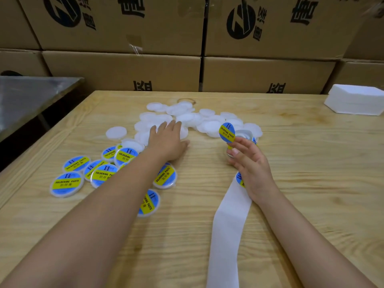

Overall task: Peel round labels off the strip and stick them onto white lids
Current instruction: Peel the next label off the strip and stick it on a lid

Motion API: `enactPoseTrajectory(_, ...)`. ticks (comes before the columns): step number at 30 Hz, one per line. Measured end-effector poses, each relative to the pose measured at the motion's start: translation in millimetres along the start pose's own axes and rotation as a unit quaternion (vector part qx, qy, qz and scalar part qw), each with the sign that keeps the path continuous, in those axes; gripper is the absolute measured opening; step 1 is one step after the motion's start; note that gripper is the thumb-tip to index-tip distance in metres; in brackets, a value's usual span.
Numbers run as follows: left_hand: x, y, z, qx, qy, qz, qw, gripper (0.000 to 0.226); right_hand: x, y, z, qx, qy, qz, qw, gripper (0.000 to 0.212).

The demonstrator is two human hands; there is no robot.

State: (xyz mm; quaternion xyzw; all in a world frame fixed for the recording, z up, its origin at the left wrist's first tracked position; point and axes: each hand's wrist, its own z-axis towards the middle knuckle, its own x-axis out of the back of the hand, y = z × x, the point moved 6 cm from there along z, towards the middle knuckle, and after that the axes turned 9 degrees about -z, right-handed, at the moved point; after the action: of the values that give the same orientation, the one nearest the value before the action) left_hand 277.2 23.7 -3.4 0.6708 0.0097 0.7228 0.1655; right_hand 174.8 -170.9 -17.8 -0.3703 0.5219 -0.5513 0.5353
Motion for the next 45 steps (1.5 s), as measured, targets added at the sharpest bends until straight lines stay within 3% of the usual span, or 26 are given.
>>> enactPoseTrajectory(3, -5.4, -5.2, 13.0, 0.002, -0.004, 0.005, 1.0, 0.067, 0.6, 2.3, 1.4, 0.0, -0.004, -0.003, 1.0, 0.029)
enactPoseTrajectory(13, -2.8, 28.7, 0.5, -0.11, 0.018, 0.001, 0.994, 0.042, 0.8, 2.9, 1.2, 0.004, -0.009, -0.012, 1.0, 0.03)
enactPoseTrajectory(21, -7.6, 59.7, -51.4, -0.165, 0.023, -0.05, 0.985, 0.033, 0.0, 0.3, -0.8, 0.013, -0.022, -0.025, 0.999, 0.029)
enactPoseTrajectory(25, -10.4, 59.6, -72.6, -0.138, 0.012, -0.151, 0.979, 0.028, -0.7, -0.9, -1.5, 0.016, -0.029, -0.033, 0.999, 0.029)
enactPoseTrajectory(29, -10.9, 53.5, -81.3, -0.112, 0.029, -0.253, 0.96, 0.043, -3.5, -2.8, -2.9, 0.025, -0.031, -0.055, 0.998, 0.035)
enactPoseTrajectory(34, 7.1, 50.9, -93.3, -0.128, 0.176, -0.377, 0.9, 0.054, -10.9, -6.4, -8.2, 0.05, -0.043, -0.122, 0.99, 0.051)
enactPoseTrajectory(38, 7.7, 52.6, -104.6, -0.125, 0.228, -0.418, 0.871, 0.06, -20.1, -2.2, -9.9, 0.05, -0.079, -0.133, 0.987, 0.044)
enactPoseTrajectory(45, -6.8, 49.7, -100.4, -0.059, 0.15, -0.437, 0.885, 0.079, -18.4, -0.7, -9.7, 0.055, -0.088, -0.134, 0.986, 0.048)
